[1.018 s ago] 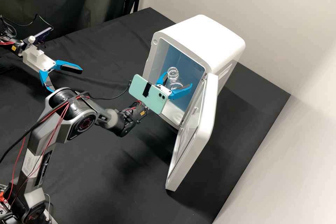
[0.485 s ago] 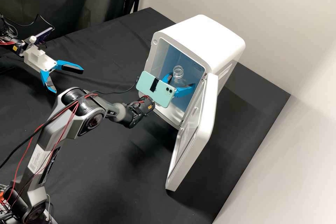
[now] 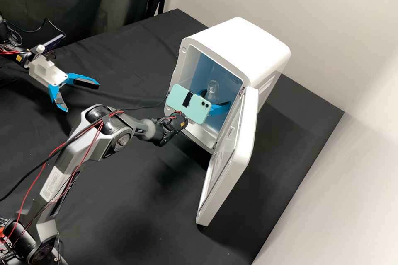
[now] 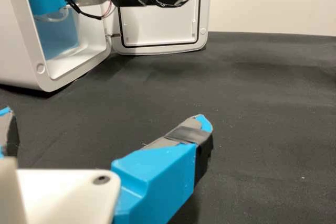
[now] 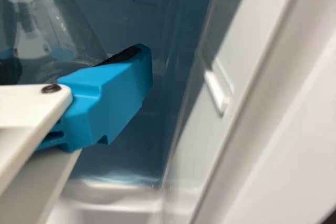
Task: Place the flask in the incubator
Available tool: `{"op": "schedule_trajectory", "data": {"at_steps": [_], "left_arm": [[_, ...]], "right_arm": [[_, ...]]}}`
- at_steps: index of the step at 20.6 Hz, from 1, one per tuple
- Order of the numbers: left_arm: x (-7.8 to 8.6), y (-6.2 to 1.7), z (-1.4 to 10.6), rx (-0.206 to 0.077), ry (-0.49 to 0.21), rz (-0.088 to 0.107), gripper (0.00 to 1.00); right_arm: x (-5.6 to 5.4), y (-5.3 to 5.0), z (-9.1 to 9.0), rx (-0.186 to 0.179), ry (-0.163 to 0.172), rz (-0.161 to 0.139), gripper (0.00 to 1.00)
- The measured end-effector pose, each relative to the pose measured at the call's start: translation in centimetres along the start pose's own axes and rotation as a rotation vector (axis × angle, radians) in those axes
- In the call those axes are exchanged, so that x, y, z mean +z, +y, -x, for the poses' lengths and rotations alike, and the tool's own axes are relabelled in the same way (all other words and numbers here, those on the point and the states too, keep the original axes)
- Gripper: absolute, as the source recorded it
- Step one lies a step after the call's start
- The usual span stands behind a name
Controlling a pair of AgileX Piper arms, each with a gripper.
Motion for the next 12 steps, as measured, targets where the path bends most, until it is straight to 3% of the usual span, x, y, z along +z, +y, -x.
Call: {"op": "schedule_trajectory", "data": {"at_steps": [2,6,12], "left_arm": [[-0.1,-0.09,0.0,-0.003,0.002,-0.012,1.0],[-0.1,-0.08,0.0,-0.002,0.004,-0.014,1.0],[-0.3,0.08,-0.2,0.002,0.007,-0.017,1.0]], "right_arm": [[-0.3,0.7,-0.6,0.012,0.004,-0.002,0.0],[0.0,1.6,-1.2,0.033,0.002,-0.003,0.0],[0.4,1.1,-2.1,-0.001,-0.02,-0.004,0.0]]}}
